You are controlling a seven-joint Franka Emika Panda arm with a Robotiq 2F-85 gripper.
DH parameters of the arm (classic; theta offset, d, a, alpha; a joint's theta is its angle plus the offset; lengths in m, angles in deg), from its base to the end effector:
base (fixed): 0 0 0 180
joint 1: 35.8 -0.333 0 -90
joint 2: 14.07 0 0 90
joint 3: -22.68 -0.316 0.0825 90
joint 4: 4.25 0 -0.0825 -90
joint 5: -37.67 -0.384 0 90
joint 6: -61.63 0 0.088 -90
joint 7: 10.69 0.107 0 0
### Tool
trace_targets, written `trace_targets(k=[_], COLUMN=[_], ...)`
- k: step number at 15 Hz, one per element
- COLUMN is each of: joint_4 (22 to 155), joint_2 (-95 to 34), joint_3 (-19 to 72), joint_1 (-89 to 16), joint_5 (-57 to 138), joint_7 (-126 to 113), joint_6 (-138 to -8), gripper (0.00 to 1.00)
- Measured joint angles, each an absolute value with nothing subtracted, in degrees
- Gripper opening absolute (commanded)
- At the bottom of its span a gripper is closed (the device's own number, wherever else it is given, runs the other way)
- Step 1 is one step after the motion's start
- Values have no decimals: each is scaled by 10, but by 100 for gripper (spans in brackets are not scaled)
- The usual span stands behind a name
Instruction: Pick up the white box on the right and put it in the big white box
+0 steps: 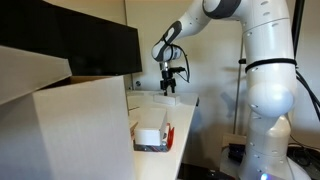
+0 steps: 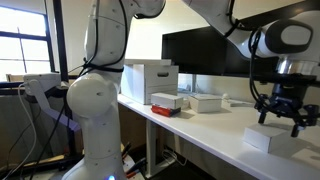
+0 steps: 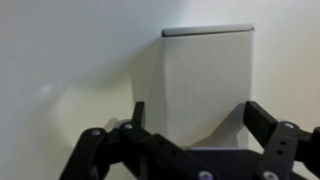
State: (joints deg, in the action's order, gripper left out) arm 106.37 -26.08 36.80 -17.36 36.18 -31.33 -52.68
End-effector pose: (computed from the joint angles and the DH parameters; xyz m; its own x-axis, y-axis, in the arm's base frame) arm 0.4972 -0.3096 0.3722 0.9670 -0.2134 -0.1393 -0.2184 -0.9756 -0.0217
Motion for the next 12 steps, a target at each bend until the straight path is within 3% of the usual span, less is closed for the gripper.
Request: trace_targets(k=[7,8,9,11,12], joint_4=[1079,1080,1080,1082,1083], joint_2=[-264,-264,-264,-264,-264], joint_3=[344,344,345,350,351], joint_1=[-197,-197,-196,-194,-194], joint_5=[362,362,362,362,362], joint_7=[-307,-307,-307,-307,-307], joint_6=[-527,-527,-527,-527,-527], gripper=[100,93,74,60,59])
